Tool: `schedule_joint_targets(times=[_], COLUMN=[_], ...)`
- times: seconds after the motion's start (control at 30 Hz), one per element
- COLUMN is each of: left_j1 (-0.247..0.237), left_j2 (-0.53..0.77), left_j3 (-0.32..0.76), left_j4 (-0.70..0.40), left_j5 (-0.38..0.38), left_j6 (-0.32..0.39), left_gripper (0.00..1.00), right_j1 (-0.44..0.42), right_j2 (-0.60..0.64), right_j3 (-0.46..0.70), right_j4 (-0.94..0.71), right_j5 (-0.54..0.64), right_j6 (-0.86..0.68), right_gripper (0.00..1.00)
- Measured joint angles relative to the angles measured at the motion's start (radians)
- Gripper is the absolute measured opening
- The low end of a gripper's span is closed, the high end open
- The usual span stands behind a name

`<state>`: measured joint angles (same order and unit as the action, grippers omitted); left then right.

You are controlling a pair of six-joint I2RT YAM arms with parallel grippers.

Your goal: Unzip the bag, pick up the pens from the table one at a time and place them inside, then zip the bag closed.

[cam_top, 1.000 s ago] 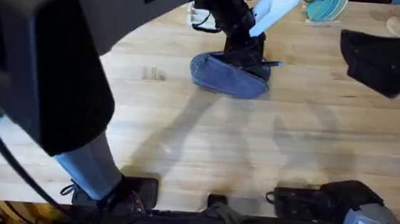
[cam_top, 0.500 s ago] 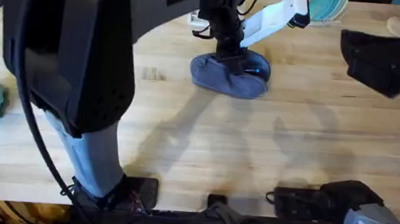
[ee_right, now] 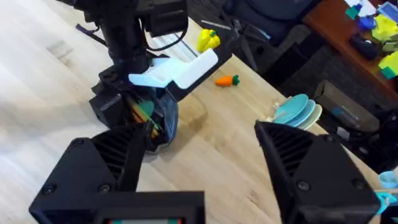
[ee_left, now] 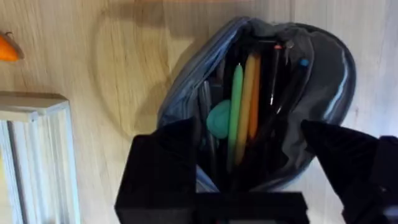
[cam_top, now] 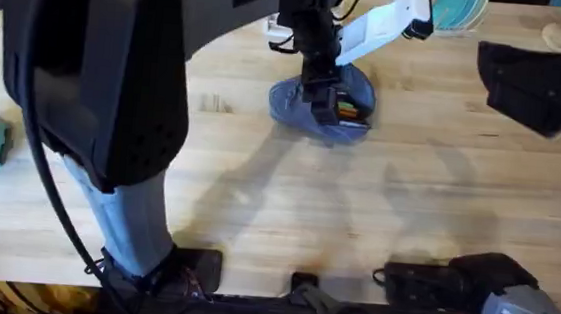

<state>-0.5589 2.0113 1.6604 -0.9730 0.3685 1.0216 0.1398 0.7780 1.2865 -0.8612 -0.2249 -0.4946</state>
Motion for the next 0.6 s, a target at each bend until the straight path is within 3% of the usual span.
schedule_joint_targets(times=[0.33, 0.5, 0.6], left_j1=[0.001, 0.004, 0.032], left_j2=[0.000, -0.013, -0.061], left_j3=[0.004, 0.051, 0.073], left_j4=[-0.008, -0.087, -0.139], left_j5=[0.000, 0.001, 0.001], left_j6=[0.000, 0.000, 0.000], left_gripper=[0.993, 0.993, 0.993], right_j1=[0.000, 0.000, 0.000], right_j2=[0.000, 0.000, 0.000], right_j3=[0.000, 0.000, 0.000], right_j4=[0.000, 0.000, 0.000], right_j5=[0.000, 0.000, 0.000], right_j6=[0.000, 0.000, 0.000], right_gripper=[0.995, 0.995, 0.995])
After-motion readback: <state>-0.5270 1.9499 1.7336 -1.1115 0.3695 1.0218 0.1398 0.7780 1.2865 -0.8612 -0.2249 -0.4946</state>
